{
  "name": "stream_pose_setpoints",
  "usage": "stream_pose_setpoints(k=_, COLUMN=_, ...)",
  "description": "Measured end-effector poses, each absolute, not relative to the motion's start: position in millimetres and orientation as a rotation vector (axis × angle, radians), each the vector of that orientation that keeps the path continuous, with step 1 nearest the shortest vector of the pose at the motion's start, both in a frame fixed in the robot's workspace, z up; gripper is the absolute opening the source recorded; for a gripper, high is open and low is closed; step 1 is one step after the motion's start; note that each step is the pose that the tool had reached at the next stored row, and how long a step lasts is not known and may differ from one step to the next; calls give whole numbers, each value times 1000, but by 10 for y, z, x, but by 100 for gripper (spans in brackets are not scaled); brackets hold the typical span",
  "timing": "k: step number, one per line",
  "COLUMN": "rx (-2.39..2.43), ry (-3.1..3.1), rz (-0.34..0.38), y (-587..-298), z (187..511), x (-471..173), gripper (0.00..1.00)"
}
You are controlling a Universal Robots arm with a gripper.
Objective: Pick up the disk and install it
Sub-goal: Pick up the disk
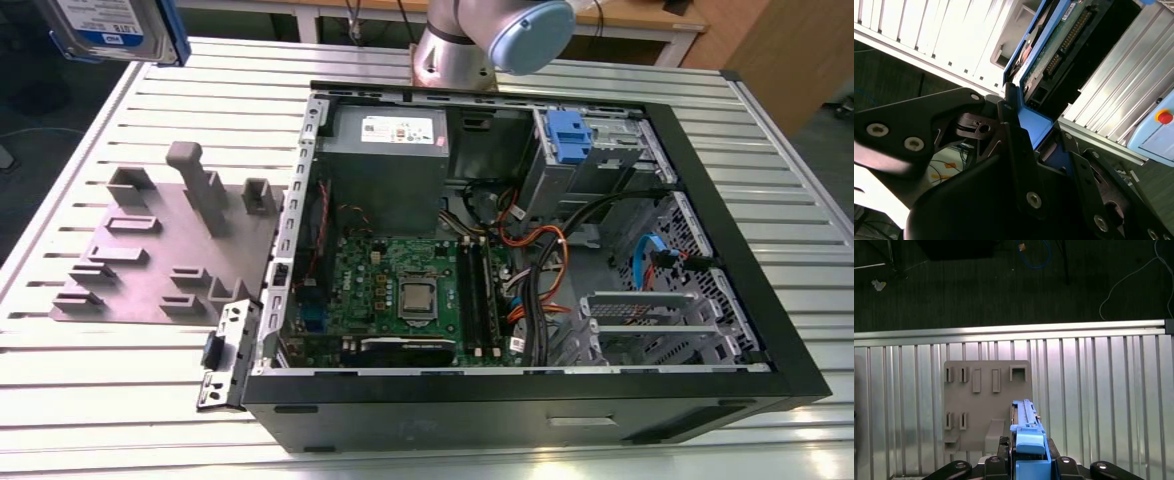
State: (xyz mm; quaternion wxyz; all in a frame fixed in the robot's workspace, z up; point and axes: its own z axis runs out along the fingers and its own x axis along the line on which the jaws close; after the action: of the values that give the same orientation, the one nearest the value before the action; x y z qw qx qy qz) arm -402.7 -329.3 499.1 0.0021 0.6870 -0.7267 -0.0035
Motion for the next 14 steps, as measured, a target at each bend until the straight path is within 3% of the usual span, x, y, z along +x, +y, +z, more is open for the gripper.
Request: stream_pose_setpoints(k=14, rx=2155, ry=-2280, rz=-11, y=-3292, z=4992, x=-3943, gripper=36)
